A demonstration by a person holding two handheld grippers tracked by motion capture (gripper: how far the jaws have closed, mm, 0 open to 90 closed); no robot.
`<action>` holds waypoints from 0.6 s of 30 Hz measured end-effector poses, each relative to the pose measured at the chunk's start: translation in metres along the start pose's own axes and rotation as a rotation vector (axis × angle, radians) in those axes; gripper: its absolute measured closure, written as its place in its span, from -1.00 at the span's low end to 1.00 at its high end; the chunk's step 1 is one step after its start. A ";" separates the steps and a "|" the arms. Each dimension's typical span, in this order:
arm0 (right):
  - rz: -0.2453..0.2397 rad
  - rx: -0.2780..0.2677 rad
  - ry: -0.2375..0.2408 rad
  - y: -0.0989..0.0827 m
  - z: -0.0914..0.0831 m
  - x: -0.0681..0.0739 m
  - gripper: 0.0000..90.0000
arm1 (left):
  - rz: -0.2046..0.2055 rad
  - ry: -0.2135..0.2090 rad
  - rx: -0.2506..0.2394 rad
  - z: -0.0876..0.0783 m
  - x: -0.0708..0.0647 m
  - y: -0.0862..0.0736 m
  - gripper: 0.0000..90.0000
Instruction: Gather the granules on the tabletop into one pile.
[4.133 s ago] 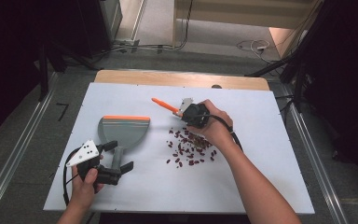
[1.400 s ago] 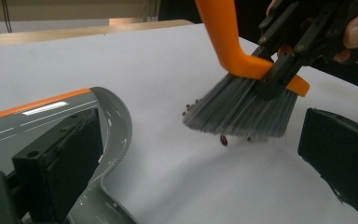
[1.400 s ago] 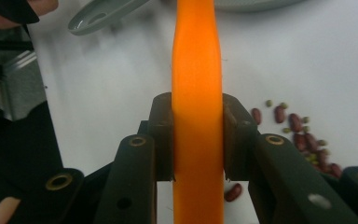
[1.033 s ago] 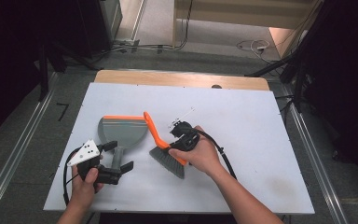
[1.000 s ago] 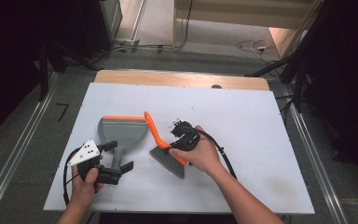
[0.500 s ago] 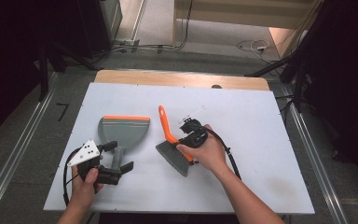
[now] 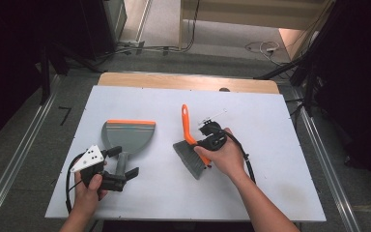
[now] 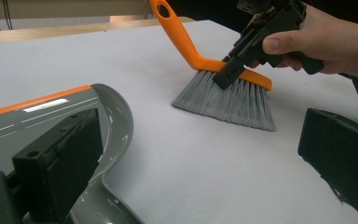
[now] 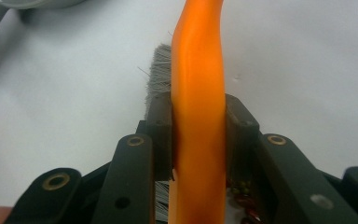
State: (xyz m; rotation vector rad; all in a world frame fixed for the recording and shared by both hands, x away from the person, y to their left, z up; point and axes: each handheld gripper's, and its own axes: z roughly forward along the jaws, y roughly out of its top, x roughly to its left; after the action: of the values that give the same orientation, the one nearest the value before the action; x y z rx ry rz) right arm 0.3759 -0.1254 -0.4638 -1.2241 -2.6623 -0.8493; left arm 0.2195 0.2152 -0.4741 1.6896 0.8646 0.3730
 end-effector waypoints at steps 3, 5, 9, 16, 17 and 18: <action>0.011 -0.007 -0.010 -0.002 -0.003 -0.005 0.49 | 0.000 0.000 0.000 0.000 0.000 0.000 -0.99; 0.015 -0.013 -0.019 -0.003 -0.004 -0.008 0.49 | 0.000 0.000 0.001 0.000 0.000 0.000 -0.99; 0.030 -0.021 -0.032 -0.006 -0.008 -0.013 0.48 | -0.001 -0.001 0.001 0.000 0.000 0.000 -0.99; 0.049 -0.036 -0.050 -0.011 -0.014 -0.024 0.48 | -0.001 -0.002 0.001 0.001 -0.001 0.000 -0.99; 0.053 -0.036 -0.052 -0.012 -0.015 -0.026 0.48 | -0.001 0.000 0.002 0.001 -0.001 0.000 -0.99; 0.058 -0.038 -0.053 -0.012 -0.016 -0.027 0.48 | 0.000 -0.001 0.003 0.001 -0.001 0.000 -0.99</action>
State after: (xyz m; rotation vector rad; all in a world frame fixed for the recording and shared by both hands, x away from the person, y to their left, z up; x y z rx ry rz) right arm 0.3829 -0.1579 -0.4640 -1.3447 -2.6485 -0.8745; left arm 0.2193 0.2145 -0.4745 1.6920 0.8651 0.3709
